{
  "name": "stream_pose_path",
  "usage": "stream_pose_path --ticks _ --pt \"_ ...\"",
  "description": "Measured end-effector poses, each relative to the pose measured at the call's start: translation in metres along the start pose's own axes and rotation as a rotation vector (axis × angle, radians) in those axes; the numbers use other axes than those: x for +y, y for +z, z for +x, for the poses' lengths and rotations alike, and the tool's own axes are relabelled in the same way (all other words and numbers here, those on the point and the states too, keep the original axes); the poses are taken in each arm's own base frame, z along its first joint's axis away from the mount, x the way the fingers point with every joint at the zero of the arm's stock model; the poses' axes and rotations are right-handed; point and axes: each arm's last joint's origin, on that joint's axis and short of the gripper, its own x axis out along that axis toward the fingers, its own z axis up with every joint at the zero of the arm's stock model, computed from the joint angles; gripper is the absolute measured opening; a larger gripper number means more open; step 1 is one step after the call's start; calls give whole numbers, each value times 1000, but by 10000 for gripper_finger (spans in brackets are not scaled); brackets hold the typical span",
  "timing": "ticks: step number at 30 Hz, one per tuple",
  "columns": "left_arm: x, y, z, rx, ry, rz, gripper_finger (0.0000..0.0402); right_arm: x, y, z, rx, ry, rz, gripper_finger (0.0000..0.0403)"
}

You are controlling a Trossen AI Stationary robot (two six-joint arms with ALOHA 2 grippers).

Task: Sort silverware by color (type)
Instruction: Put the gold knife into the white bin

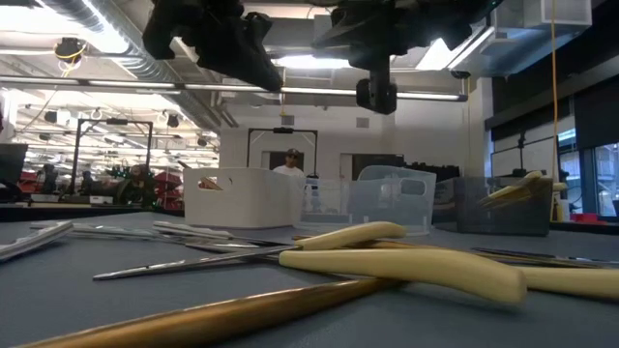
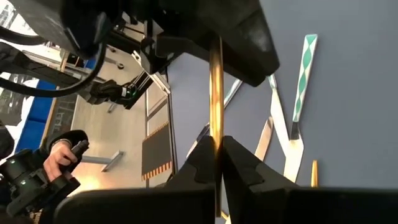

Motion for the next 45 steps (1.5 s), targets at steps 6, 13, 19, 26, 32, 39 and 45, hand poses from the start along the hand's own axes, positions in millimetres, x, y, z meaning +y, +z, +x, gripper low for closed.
stream_pose_path --ticks 6,13,19,26,32,39,45 --pt "0 0 0 4 -1 1 64 -1 -1 1 8 -5 8 0" --pt "2 3 0 -28 24 -13 64 -2 -1 1 -5 -24 -3 0" --pt "3 4 0 -33 47 -27 64 -2 -1 0 -11 -34 -6 0" --pt "3 4 0 -34 47 -49 64 -3 -1 0 -19 -46 -7 0" --pt "3 4 0 -35 49 -52 89 -3 -1 0 -18 -47 -6 0" --pt "3 4 0 -35 49 -52 127 -3 -1 1 -18 -49 -5 0" --pt "2 5 0 -34 52 -50 130 -3 -1 1 -20 -50 -5 0"
